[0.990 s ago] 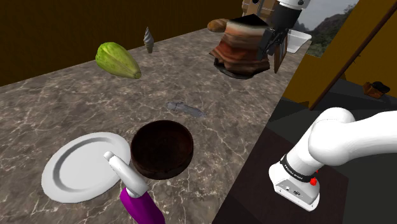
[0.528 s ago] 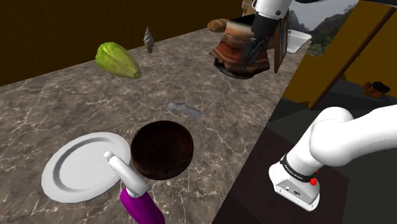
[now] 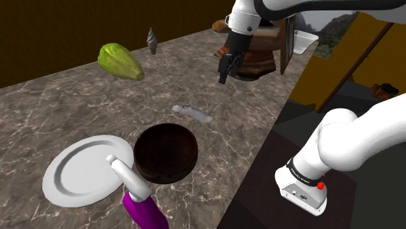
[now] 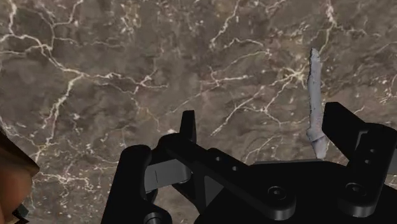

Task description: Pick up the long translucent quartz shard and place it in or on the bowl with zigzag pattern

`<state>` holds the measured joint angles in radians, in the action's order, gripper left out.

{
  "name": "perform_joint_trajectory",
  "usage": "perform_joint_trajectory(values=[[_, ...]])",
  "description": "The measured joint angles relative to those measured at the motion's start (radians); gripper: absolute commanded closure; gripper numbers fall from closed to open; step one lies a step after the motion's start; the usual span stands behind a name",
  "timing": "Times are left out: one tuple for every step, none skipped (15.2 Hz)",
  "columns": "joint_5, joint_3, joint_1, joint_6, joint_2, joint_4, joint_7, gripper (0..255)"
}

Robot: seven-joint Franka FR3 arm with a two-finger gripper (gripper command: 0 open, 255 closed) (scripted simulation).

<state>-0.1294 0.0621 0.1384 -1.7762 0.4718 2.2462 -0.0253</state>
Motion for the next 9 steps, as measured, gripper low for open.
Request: perform_joint_trajectory(values=[[-0.011, 0.011, 0.01, -0.018, -0.032, -0.01, -0.002, 0], [-0.02, 0.018, 0.019, -0.033, -0.06, -0.019, 0.001, 0], [-0.03, 0.026, 0.028, -0.046, -0.082, -0.023, 0.002, 0], [-0.04, 0.036, 0.038, -0.062, -0.105, -0.027, 0.001, 0], [-0.048, 0.043, 0.047, -0.074, -0.132, -0.039, 0.004, 0], [-0.057, 0.053, 0.056, -0.09, -0.162, -0.049, 0.004, 0], [-0.064, 0.059, 0.063, -0.099, -0.194, -0.067, 0.007, 0], [-0.073, 0.071, 0.074, -0.108, -0.221, -0.082, 0.003, 0], [-0.08, 0.078, 0.082, -0.126, -0.248, -0.088, 0.008, 0]])
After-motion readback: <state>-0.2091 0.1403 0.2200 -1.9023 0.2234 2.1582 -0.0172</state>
